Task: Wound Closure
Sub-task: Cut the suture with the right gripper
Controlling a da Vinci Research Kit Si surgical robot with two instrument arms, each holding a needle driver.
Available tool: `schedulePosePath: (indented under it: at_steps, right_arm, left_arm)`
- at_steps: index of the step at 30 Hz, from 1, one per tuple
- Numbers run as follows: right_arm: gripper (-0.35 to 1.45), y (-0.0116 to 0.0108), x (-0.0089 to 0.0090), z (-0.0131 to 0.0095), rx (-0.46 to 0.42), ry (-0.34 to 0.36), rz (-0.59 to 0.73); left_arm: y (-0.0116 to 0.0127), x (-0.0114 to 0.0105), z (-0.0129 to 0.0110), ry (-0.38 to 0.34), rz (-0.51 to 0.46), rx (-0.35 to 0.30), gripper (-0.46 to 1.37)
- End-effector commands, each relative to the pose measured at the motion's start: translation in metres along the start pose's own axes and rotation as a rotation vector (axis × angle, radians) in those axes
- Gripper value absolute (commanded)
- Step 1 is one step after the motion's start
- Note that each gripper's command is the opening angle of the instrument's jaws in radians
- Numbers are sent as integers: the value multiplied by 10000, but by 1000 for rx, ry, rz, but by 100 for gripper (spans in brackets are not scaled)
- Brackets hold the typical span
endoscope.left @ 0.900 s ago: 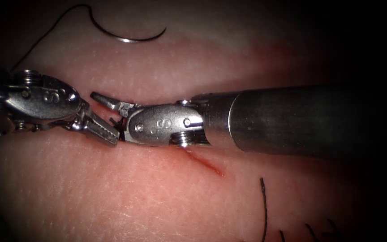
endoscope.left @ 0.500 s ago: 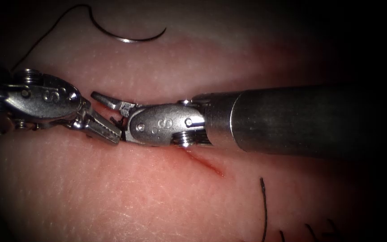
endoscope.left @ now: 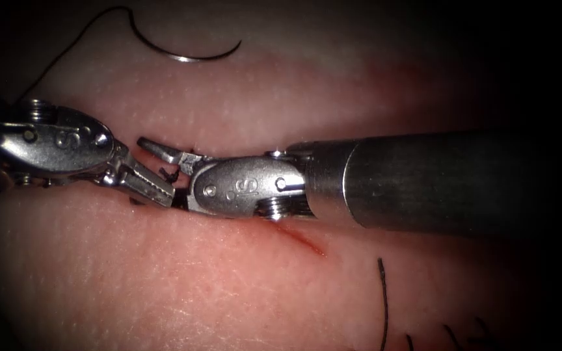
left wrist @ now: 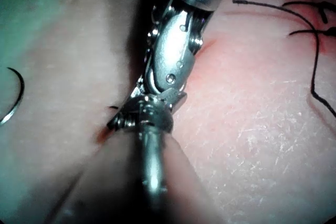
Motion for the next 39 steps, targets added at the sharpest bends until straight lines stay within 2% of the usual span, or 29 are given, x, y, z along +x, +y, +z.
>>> schedulePosePath:
  at_steps: [1, 21, 36, 39]
  right_arm:
    - [127, 0, 2, 2, 10, 13, -8]
    - [128, -1, 16, 20, -14, 37, -39]
    - [128, -1, 16, 32, -21, 31, -10]
    - [123, -1, 16, 33, -21, 30, 8]
  left_arm:
    - [0, 0, 0, 0, 1, -4, -35]
    - [3, -3, 1, 2, 3, -1, -35]
    - [4, -3, 1, 2, 4, -3, -35]
    - [4, -3, 2, 5, 3, -2, -35]
